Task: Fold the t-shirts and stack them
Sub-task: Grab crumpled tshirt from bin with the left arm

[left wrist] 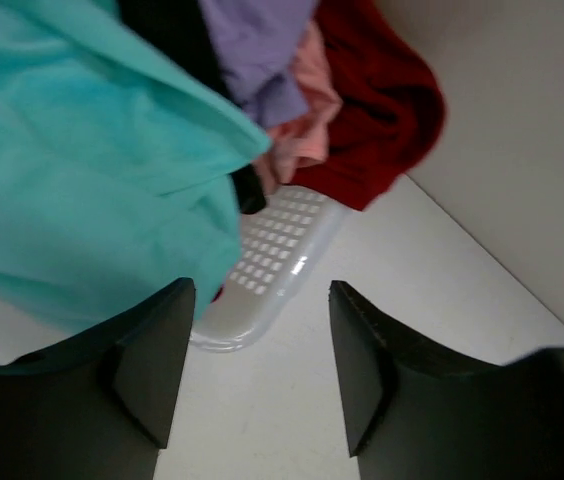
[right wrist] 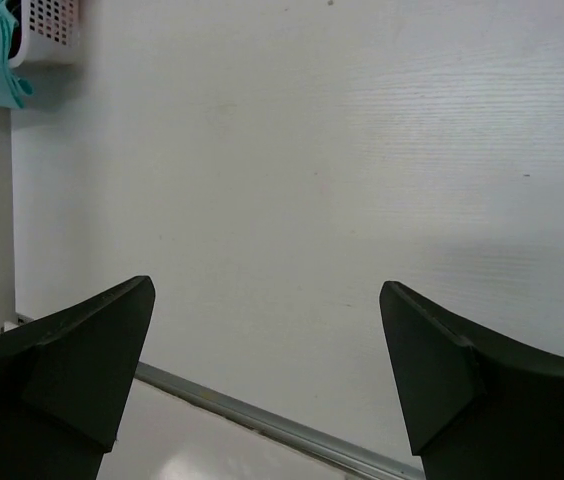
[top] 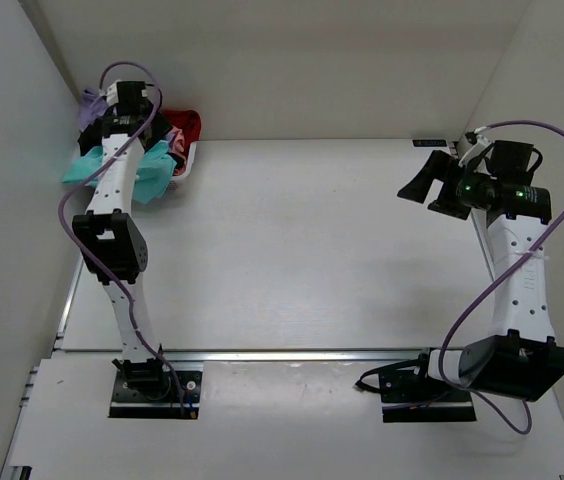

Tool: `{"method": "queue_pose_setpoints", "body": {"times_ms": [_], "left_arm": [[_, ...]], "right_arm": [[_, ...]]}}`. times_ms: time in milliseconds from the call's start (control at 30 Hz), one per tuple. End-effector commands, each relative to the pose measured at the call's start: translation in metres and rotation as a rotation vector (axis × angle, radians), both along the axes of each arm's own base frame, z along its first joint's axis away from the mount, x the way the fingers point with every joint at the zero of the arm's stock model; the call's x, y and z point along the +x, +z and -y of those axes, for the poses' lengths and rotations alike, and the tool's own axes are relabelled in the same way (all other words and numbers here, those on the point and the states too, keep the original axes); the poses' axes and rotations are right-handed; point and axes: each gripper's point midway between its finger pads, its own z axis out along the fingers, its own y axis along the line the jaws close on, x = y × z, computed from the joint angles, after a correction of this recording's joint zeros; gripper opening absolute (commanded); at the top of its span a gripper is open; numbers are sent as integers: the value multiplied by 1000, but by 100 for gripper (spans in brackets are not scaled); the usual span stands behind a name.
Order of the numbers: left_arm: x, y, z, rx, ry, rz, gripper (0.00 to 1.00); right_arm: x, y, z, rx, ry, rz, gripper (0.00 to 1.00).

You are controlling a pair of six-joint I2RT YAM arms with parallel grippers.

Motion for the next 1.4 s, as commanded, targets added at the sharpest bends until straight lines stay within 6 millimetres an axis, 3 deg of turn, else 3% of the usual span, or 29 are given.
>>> {"method": "queue_pose_setpoints", "body": {"times_ms": [0,100,200,367,600,867,900,933,967,1000,1067,1133,1167,1233,1300,1333,1367], "left_arm": [[-39,38,-36,-41,158,26,69],[-52,23,-49,-53,203,-22,70],[-52,-6,-49,-79,203,-93,70],[-41,-22,-53,-102,227,-103,67],[-33,-60,-54,-141,223,-197,55],[-35,-88,-57,-143,214,-265,52],[-33,-85,-52,-145,198,-253,41],[-33,-81,-56,-151,207,-244,21],[-29,-80,-53,-156,199,-234,15],[-28,-73,-56,-160,204,-215,2],[-22,-60,-53,-177,206,-180,0],[-13,-34,-52,-205,212,-124,0],[-11,-27,-46,-228,193,-112,0],[-4,17,-40,-234,163,-11,0],[-7,68,-19,-217,84,102,0],[-9,74,-14,-206,57,118,0],[-13,113,6,-177,-27,216,0]], "right_arm": [[9,-4,6,4,-8,29,94],[22,1,16,30,-28,47,95],[37,7,24,38,-46,54,95],[59,24,28,54,-59,87,95],[69,21,37,61,-94,72,95],[77,34,54,-12,-127,92,96],[77,33,51,-9,-120,87,95],[77,33,54,-1,-129,84,93],[75,34,55,-7,-130,89,86],[76,33,54,-8,-122,98,83],[74,36,49,0,-114,120,52],[69,37,46,6,-105,136,39],[70,34,42,9,-95,131,39],[70,39,39,-11,-88,147,41],[68,38,37,-72,-66,156,46],[65,39,33,-81,-51,159,46],[63,42,33,-95,-40,177,43]]}}
